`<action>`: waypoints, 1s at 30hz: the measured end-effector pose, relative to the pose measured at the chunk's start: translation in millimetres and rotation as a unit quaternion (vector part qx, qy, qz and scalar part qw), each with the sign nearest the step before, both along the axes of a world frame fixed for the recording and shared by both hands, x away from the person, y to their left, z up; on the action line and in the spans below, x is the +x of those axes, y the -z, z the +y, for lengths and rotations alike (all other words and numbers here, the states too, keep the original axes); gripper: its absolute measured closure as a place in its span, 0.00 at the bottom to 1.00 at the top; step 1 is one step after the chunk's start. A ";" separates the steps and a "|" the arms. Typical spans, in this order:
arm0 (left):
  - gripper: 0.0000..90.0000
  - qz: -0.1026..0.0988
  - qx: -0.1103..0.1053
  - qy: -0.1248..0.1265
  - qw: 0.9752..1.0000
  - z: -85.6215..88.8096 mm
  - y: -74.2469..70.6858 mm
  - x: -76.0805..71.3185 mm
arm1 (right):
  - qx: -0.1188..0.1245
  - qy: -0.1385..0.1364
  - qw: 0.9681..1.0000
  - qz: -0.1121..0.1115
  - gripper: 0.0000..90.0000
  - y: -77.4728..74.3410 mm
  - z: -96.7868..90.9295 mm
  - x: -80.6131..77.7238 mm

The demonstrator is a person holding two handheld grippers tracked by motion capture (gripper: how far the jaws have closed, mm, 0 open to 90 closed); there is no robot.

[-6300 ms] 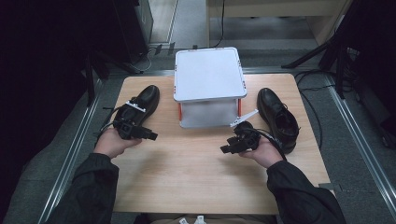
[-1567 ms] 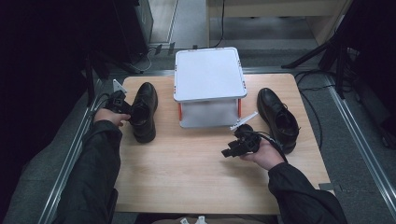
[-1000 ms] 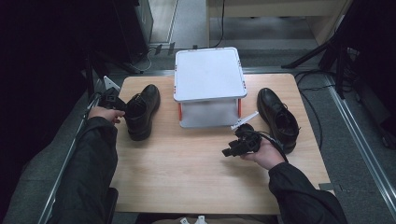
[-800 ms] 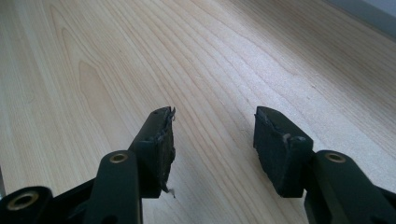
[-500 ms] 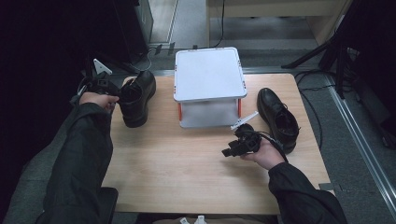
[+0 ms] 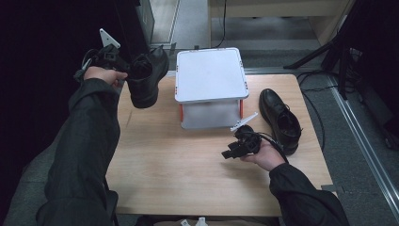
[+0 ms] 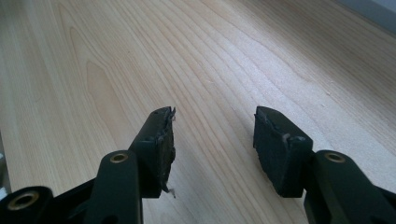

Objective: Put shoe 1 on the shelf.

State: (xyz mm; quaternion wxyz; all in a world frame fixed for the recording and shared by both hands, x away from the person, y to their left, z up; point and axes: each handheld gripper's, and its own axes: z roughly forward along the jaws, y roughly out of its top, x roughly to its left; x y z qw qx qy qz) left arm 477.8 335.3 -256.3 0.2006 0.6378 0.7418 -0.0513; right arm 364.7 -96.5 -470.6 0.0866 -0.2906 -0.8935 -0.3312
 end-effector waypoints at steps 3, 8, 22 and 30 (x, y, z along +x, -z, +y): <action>0.92 -0.006 0.003 0.010 1.000 -14.1 -11.0 4.9 | 0.001 -0.001 1.000 0.001 0.54 -0.5 0.2 0.3; 0.92 -0.011 -0.005 0.023 1.000 -38.0 -20.8 15.3 | 0.004 -0.001 1.000 0.001 0.54 -1.1 0.0 0.0; 0.92 -0.006 -0.008 0.047 0.999 -99.2 -7.6 43.0 | 0.005 0.007 1.000 0.001 0.54 -0.6 -10.0 -1.8; 0.90 0.002 -0.007 0.046 0.999 -117.7 -4.8 47.5 | 0.002 0.014 1.000 0.001 0.54 -0.1 -14.8 -4.3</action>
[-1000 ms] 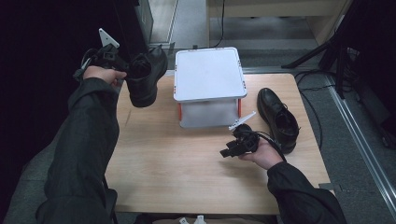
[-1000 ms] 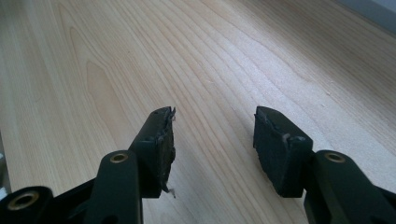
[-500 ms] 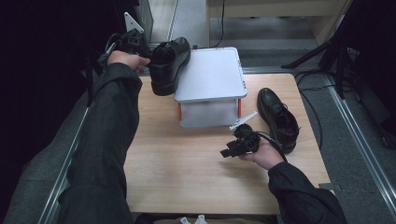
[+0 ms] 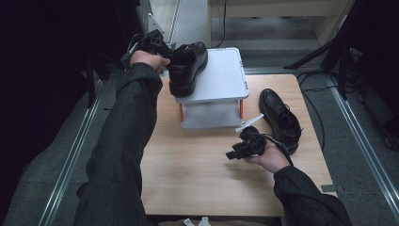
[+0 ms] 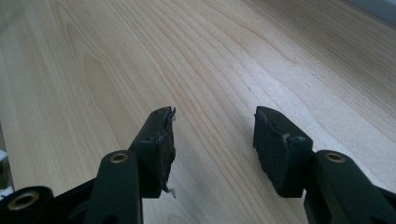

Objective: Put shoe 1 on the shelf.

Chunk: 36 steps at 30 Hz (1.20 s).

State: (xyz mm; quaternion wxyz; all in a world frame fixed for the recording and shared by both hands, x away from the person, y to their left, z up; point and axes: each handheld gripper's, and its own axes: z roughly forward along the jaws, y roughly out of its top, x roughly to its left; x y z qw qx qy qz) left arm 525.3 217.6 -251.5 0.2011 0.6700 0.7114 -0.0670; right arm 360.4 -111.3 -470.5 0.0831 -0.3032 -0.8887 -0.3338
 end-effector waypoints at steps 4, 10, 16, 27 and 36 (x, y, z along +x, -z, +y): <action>0.85 0.006 -0.021 0.001 1.000 -4.3 -0.4 -1.6 | -0.001 0.001 1.000 0.000 0.54 0.3 -0.9 -0.8; 0.82 0.008 -0.021 0.009 1.000 -13.6 0.7 -4.8 | -0.003 0.001 1.000 0.000 0.54 0.3 0.2 -1.0; 0.80 0.012 -0.026 0.018 0.999 -19.3 5.0 -7.5 | -0.003 -0.001 1.000 0.000 0.54 0.4 2.0 -0.9; 0.74 0.002 -0.032 0.026 0.999 -18.5 10.1 -10.5 | -0.003 -0.001 1.000 -0.001 0.54 0.4 1.8 -0.6; 0.67 -0.011 -0.045 0.040 0.998 -9.5 -1.7 -16.5 | -0.004 0.001 1.000 0.000 0.54 0.9 0.8 0.0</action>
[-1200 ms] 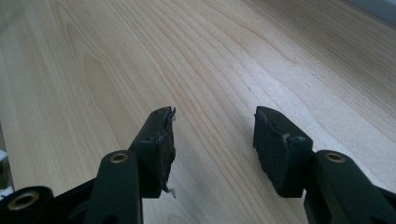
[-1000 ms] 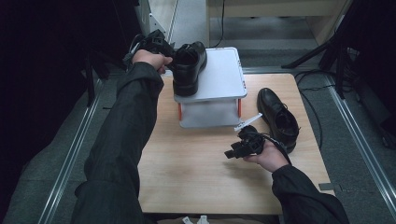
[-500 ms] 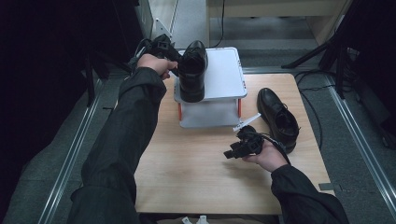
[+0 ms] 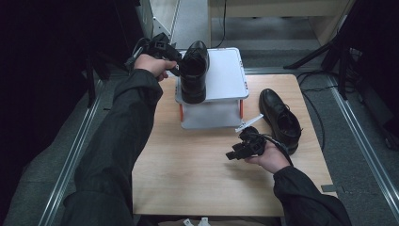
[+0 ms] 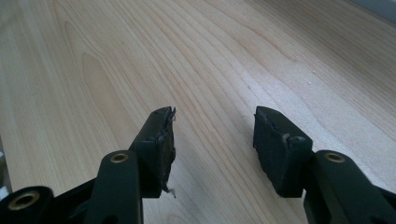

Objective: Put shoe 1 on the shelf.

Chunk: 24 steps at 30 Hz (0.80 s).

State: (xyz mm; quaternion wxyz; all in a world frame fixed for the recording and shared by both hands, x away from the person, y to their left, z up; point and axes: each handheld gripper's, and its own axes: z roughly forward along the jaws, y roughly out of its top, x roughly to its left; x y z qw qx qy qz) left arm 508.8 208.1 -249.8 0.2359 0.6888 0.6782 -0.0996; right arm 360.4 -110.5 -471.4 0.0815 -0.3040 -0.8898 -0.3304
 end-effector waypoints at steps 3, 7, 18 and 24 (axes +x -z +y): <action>0.64 -0.006 -0.001 0.004 1.000 6.2 -6.7 -3.7 | 0.000 0.000 1.000 0.001 0.54 -0.3 -0.5 -0.3; 0.60 -0.013 -0.004 0.009 1.000 13.8 -13.8 -8.5 | -0.001 0.000 1.000 0.001 0.54 0.0 0.0 -0.2; 0.55 -0.025 -0.003 0.027 0.999 34.3 -16.2 -24.7 | -0.003 -0.001 1.000 0.002 0.54 0.4 0.0 -0.1; 0.54 -0.023 -0.009 0.027 0.999 45.6 5.0 -31.9 | -0.002 0.000 1.000 0.005 0.54 0.6 0.2 0.0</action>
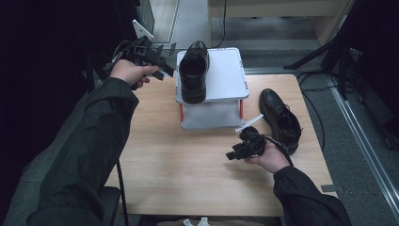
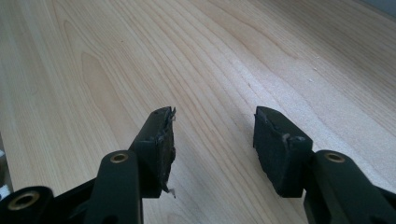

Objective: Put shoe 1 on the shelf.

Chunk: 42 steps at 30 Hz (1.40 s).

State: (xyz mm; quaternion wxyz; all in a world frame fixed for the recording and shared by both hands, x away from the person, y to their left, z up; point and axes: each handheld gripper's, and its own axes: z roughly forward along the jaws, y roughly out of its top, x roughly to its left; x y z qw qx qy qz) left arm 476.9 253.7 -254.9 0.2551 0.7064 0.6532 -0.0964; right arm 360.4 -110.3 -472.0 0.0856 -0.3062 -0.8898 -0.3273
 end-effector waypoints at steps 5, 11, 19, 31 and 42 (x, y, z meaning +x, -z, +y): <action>0.54 0.005 -0.006 -0.007 1.000 12.4 23.4 -5.4 | -0.002 -0.001 1.000 0.000 0.54 0.7 0.4 0.3; 0.53 0.013 -0.017 -0.017 1.000 23.7 53.1 -14.9 | -0.004 -0.001 1.000 0.001 0.54 1.2 1.2 0.3; 0.53 0.006 -0.024 -0.016 1.000 32.9 79.3 -30.9 | -0.005 0.000 1.000 0.002 0.54 1.0 1.4 0.2; 0.53 0.006 -0.003 -0.003 1.000 36.7 122.8 -63.6 | 0.005 -0.008 1.000 -0.004 0.54 -0.5 1.6 0.0; 0.52 -0.008 0.002 0.012 1.000 34.3 136.5 -93.3 | 0.002 -0.006 1.000 -0.004 0.54 0.0 1.2 0.2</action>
